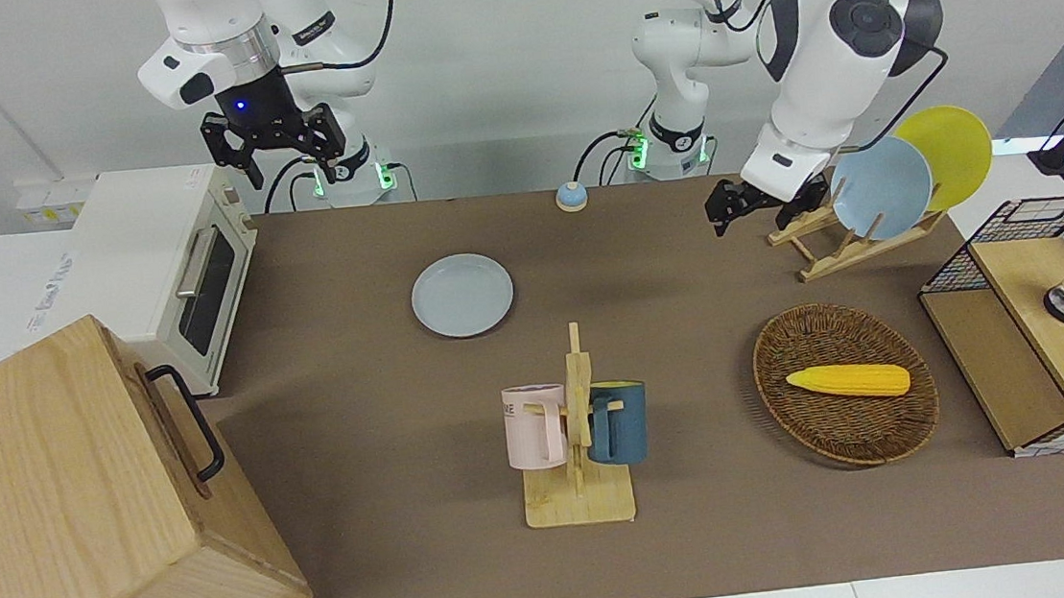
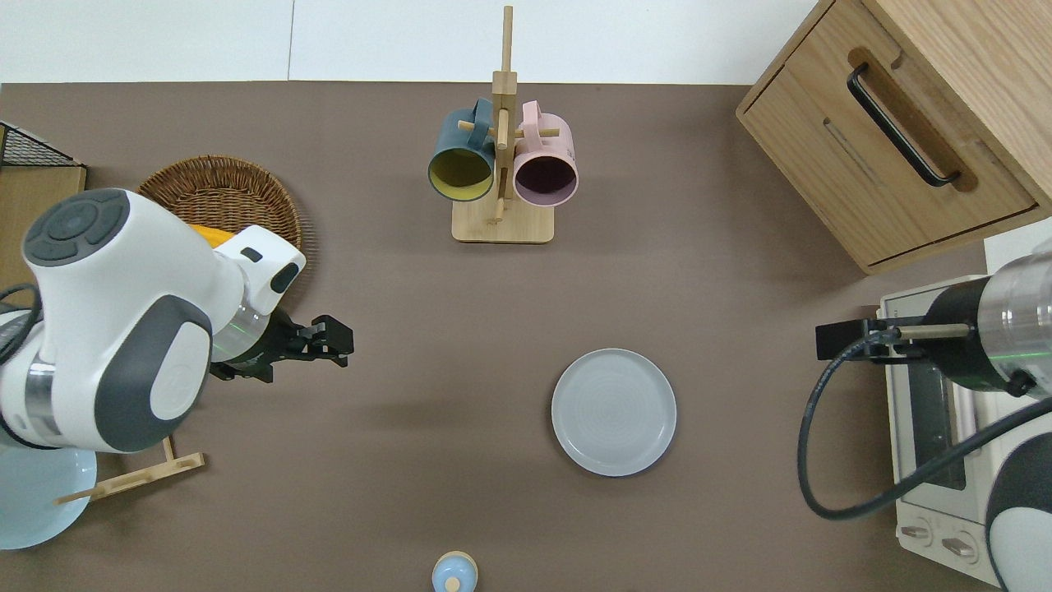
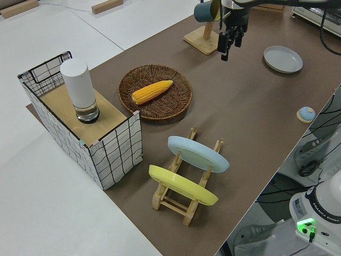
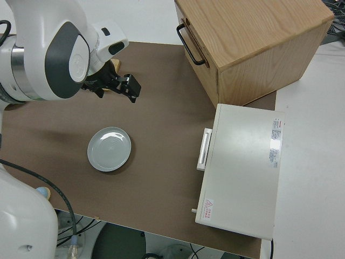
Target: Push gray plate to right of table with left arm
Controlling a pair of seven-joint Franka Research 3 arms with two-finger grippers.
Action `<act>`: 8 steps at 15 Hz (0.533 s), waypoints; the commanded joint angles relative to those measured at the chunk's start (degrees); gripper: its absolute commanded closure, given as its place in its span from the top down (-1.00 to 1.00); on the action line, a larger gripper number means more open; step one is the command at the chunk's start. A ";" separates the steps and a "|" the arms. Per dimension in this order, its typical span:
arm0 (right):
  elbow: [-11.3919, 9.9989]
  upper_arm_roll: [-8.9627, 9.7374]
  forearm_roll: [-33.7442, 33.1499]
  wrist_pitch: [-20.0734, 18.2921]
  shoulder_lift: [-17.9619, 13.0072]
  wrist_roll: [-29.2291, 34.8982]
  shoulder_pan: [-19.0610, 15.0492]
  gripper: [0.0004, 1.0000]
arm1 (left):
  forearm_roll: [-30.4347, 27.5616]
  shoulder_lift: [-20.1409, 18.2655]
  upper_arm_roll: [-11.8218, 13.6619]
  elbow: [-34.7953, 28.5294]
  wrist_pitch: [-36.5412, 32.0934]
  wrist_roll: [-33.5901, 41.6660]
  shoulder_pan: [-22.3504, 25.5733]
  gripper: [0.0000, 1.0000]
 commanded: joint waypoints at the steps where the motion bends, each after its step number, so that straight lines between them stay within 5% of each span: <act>1: -1.56 0.83 1.23 0.01 -1.57 0.67 -1.40 0.99 | 3.06 0.74 -0.26 7.44 -5.09 6.87 1.74 0.98; 8: -1.56 0.83 1.23 0.01 -1.57 0.59 -1.40 0.99 | 2.53 0.57 -0.88 8.67 -7.38 6.62 4.21 0.98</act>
